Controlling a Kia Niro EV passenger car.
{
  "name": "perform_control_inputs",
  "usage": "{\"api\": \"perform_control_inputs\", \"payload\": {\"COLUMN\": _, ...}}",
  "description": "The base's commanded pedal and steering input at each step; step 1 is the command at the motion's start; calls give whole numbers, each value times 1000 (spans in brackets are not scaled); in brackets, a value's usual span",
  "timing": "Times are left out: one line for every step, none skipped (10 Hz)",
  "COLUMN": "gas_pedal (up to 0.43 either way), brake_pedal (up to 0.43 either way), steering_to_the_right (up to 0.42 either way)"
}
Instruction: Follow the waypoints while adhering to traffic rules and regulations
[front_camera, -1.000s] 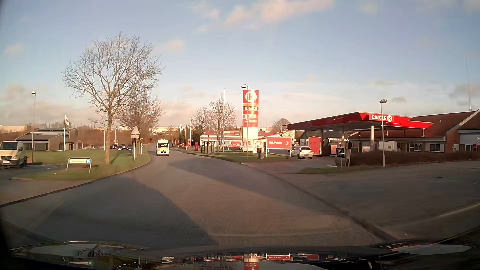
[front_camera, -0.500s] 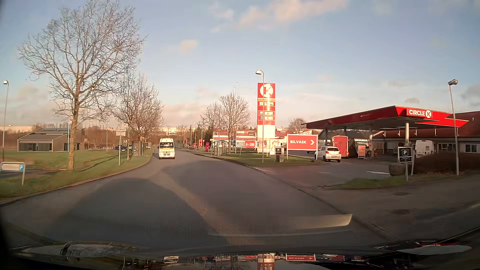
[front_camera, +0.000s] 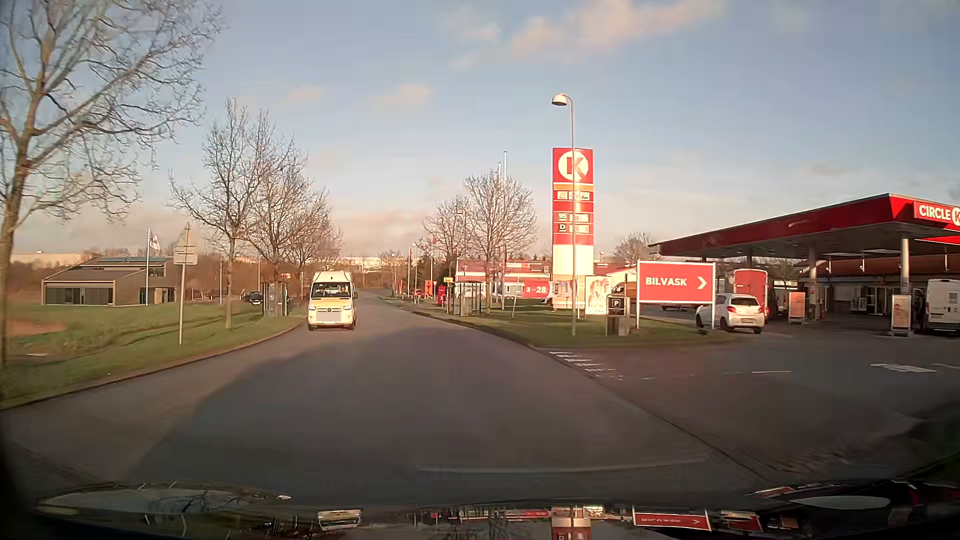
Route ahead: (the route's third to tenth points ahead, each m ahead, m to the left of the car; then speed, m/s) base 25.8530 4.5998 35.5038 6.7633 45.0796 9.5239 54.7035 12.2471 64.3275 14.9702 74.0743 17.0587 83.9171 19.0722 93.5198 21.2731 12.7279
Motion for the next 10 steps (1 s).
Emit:
{"api": "perform_control_inputs", "payload": {"gas_pedal": 189, "brake_pedal": 0, "steering_to_the_right": -40}}
{"api": "perform_control_inputs", "payload": {"gas_pedal": 189, "brake_pedal": 0, "steering_to_the_right": -40}}
{"api": "perform_control_inputs", "payload": {"gas_pedal": 189, "brake_pedal": 0, "steering_to_the_right": -40}}
{"api": "perform_control_inputs", "payload": {"gas_pedal": 189, "brake_pedal": 0, "steering_to_the_right": -40}}
{"api": "perform_control_inputs", "payload": {"gas_pedal": 197, "brake_pedal": 0, "steering_to_the_right": -40}}
{"api": "perform_control_inputs", "payload": {"gas_pedal": 197, "brake_pedal": 0, "steering_to_the_right": -40}}
{"api": "perform_control_inputs", "payload": {"gas_pedal": 197, "brake_pedal": 0, "steering_to_the_right": -40}}
{"api": "perform_control_inputs", "payload": {"gas_pedal": 197, "brake_pedal": 0, "steering_to_the_right": -41}}
{"api": "perform_control_inputs", "payload": {"gas_pedal": 197, "brake_pedal": 0, "steering_to_the_right": -41}}
{"api": "perform_control_inputs", "payload": {"gas_pedal": 197, "brake_pedal": 0, "steering_to_the_right": -41}}
